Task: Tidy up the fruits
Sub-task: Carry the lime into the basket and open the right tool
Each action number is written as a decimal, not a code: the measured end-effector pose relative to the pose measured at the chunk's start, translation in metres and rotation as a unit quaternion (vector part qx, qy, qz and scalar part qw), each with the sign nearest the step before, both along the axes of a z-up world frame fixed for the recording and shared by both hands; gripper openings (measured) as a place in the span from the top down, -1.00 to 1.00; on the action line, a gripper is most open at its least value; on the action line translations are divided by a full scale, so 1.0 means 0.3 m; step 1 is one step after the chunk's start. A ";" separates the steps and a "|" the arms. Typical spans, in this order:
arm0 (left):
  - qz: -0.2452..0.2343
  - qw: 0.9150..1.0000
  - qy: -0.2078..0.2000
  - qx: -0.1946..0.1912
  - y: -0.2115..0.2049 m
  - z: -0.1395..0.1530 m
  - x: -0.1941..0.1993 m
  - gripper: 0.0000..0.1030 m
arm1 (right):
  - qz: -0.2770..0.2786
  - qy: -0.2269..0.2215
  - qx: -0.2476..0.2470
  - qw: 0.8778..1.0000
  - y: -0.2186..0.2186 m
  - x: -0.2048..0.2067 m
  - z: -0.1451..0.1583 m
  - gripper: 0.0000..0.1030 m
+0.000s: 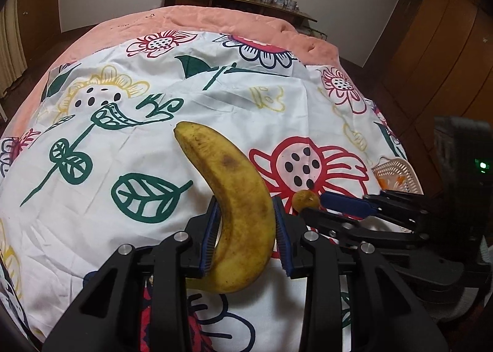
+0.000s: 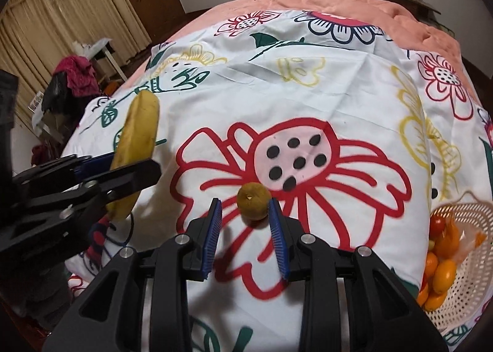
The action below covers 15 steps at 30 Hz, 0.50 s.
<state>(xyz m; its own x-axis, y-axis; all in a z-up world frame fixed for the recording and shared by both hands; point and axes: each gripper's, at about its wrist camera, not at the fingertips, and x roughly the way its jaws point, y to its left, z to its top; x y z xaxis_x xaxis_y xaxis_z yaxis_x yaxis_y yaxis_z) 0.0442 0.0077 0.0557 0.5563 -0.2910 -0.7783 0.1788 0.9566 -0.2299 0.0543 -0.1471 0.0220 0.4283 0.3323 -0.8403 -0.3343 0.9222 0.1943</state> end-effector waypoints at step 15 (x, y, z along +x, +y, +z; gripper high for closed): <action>-0.002 1.000 0.003 -0.012 0.013 -0.004 0.008 0.33 | -0.012 0.004 -0.030 0.999 0.014 0.058 -0.027 0.39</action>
